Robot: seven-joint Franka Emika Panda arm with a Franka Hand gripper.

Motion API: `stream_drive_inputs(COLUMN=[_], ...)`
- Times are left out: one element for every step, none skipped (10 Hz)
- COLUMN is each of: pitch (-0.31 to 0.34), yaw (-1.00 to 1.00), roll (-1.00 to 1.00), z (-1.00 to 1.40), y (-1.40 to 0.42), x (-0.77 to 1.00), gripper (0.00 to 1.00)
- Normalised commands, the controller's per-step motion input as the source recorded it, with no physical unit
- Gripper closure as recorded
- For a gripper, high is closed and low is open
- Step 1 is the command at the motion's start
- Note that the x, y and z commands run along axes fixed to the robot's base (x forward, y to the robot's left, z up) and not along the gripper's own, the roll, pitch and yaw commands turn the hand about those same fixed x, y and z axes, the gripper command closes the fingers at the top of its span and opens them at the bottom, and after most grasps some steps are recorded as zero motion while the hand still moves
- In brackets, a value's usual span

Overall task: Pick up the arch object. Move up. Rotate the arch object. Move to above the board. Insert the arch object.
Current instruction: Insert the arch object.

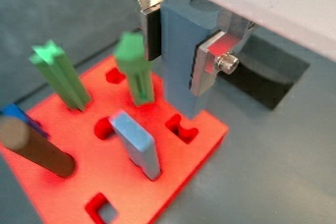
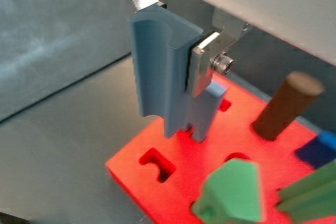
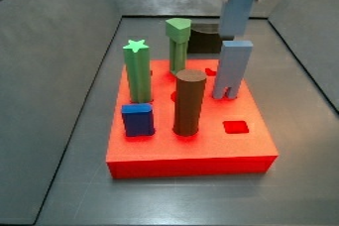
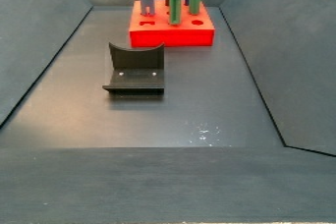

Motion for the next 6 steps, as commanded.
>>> stream_drive_inputs(pitch=[0.0,0.0,0.029,0.08,0.041,-0.003], yaw=[0.0,0.0,0.11,0.17,0.07,0.0], roll=[0.02,0.05,0.24,0.36,0.2,0.0], z=[-0.52,-0.46,-0.47,-0.43,-0.37,-0.25], y=[0.07,0.06,0.02,0.0,0.0,0.0], x=[0.28,0.03,-0.04,-0.15,-0.03,-0.01], gripper=[1.0,1.0,1.0,1.0,1.0,1.0])
